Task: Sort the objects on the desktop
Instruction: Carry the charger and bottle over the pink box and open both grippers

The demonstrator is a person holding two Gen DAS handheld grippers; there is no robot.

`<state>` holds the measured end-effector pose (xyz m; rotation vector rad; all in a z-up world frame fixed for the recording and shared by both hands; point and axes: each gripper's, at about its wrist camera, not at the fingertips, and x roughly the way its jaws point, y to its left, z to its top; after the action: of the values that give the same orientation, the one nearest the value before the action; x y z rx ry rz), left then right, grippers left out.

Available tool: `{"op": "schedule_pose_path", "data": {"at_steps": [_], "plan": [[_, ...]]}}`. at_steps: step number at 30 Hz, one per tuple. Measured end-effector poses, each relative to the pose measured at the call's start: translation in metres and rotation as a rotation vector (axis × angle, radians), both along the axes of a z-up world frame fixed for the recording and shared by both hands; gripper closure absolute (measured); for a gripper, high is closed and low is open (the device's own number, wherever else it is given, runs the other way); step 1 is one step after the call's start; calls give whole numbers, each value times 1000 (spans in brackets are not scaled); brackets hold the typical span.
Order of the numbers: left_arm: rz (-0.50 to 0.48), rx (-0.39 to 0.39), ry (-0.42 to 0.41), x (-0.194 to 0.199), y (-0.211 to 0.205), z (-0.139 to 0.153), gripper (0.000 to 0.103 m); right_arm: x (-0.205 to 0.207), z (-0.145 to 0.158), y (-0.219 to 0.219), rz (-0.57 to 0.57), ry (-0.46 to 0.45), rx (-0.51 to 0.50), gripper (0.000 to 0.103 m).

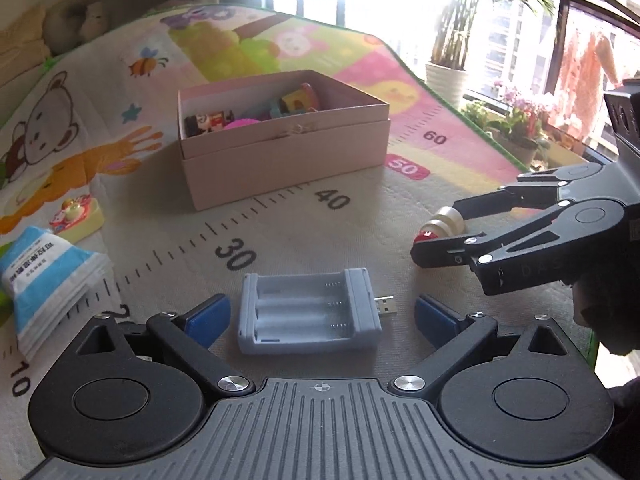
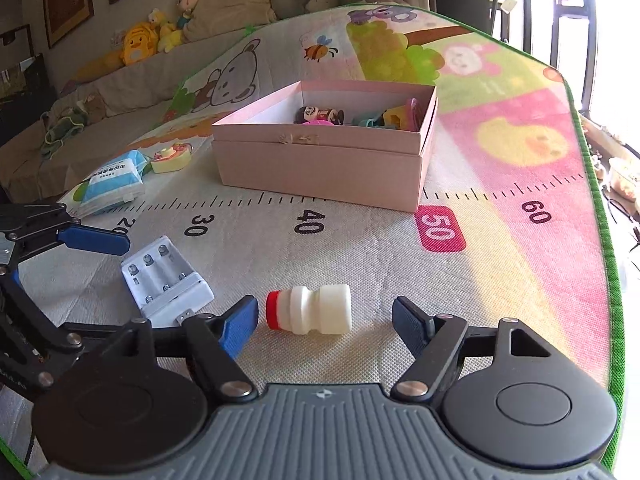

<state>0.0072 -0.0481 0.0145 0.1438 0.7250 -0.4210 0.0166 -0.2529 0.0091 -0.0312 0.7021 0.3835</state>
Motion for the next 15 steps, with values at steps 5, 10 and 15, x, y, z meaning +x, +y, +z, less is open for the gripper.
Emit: {"op": "schedule_pose_path", "data": {"at_steps": [5, 10, 15], "plan": [[41, 42, 13, 8, -9, -8, 2, -3, 5, 0, 5, -20, -4, 28], [40, 66, 5, 4, -13, -13, 2, -4, 7, 6, 36, -34, -25, 28], [43, 59, 6, 3, -10, -11, 9, 5, 3, 11, 35, 6, -40, 29]]}}
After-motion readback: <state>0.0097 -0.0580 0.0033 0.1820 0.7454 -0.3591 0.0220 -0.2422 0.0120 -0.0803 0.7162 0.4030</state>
